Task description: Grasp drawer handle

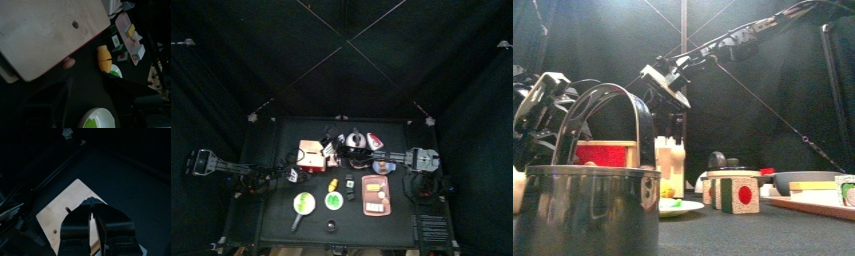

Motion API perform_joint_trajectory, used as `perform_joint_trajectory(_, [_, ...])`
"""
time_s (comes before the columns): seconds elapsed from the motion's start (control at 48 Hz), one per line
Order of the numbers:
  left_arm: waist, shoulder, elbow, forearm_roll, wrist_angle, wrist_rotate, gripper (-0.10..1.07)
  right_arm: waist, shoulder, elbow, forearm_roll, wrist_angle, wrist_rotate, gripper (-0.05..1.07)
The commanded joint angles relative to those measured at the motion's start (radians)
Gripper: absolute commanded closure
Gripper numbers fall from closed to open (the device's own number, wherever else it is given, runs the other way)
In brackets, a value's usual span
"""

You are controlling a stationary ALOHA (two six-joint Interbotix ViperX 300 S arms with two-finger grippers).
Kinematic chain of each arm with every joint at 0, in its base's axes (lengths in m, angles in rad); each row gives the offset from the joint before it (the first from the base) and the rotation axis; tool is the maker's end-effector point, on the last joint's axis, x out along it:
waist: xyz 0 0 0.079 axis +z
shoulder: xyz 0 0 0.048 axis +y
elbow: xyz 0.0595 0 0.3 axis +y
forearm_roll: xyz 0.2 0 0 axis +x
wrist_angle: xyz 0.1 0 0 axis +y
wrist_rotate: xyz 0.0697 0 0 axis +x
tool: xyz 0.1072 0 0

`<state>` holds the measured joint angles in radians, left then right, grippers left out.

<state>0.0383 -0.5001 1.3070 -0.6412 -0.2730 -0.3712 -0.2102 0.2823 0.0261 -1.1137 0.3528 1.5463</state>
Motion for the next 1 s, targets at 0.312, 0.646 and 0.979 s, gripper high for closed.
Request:
perform_joint_trajectory(0.312, [0.003,0.0,-0.021,0.003,-0.003,0.002,0.1,0.008,0.018,-0.216,0.552,0.242,-0.65,0.58])
perform_joint_trajectory(0.646, [-0.002,0.0,-0.023,0.003,-0.003,0.002,0.1,-0.08,0.137,-0.325,1.147,0.225,-1.253,0.58])
perform_joint_trajectory(0.979, [0.0,0.009,-0.035,-0.005,-0.003,0.0,0.09,-0.107,0.16,-0.311,1.206,0.244,-1.367,0.64])
